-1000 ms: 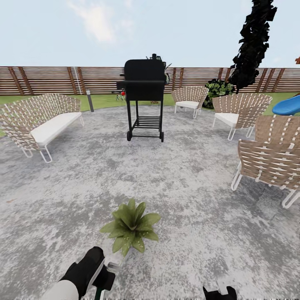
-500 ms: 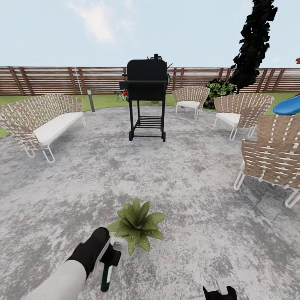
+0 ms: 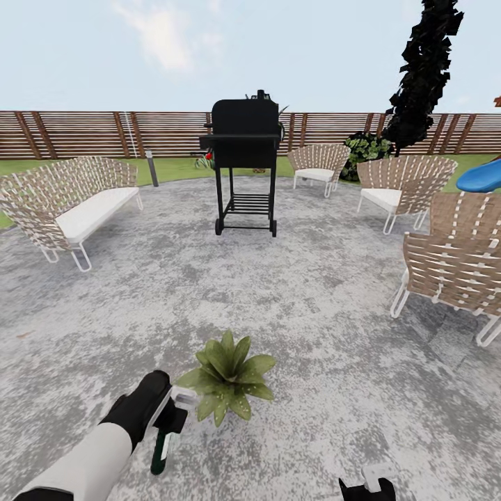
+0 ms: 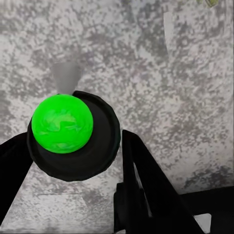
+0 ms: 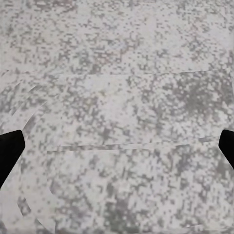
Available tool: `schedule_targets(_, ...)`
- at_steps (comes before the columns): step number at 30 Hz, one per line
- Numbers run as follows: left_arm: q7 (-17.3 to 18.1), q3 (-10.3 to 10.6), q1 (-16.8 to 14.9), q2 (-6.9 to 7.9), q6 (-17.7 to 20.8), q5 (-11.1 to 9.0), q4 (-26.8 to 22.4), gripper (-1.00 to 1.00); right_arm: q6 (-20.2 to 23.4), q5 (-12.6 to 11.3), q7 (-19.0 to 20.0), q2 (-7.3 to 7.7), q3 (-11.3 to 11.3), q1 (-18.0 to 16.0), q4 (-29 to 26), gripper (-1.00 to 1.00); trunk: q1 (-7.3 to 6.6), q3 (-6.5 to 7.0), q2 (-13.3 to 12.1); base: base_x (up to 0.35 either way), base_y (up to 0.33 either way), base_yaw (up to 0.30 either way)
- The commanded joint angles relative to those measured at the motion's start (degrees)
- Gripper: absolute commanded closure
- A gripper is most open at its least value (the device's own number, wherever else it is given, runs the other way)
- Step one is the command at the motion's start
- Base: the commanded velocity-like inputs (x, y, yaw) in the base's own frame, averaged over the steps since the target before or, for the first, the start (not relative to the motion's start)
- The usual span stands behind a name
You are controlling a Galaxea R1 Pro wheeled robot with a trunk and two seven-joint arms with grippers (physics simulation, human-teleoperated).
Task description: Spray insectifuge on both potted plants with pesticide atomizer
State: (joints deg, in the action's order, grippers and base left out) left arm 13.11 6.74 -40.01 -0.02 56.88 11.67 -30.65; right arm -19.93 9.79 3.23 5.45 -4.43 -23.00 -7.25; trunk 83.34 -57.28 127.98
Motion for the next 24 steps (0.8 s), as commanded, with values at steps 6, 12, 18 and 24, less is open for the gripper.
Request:
schedule_targets(6,0.3,0.1,0.8,0.4,-0.2,0.4,0.2,1.0,-0.2,0.4,0.3,0.0,-0.5,0.0,0.0,-1.0,-0.01,-0.05,0.0,0.0,0.0,0.0)
schedule_targets(12,0.6,-0.2,0.9,0.27,-1.2,0.1,0.2,1.0,-0.2,0.2,0.3,0.0,-0.5,0.0,0.0,-1.0,-0.01,-0.05,0.0,0.0,0.0,-0.093)
schedule_targets(18,0.7,-0.2,2.3,0.19,-1.9,0.2,0.1,1.0,-0.2,0.2,0.3,0.0,-0.5,0.0,0.0,-1.0,-0.01,-0.05,0.0,0.0,0.0,-0.288)
schedule_targets(24,0.3,-0.1,2.8,0.2,-2.6,0.3,0.1,1.0,-0.2,0.2,0.3,0.0,-0.5,0.0,0.0,-1.0,-0.01,-0.05,0.0,-0.008,0.049,-0.131)
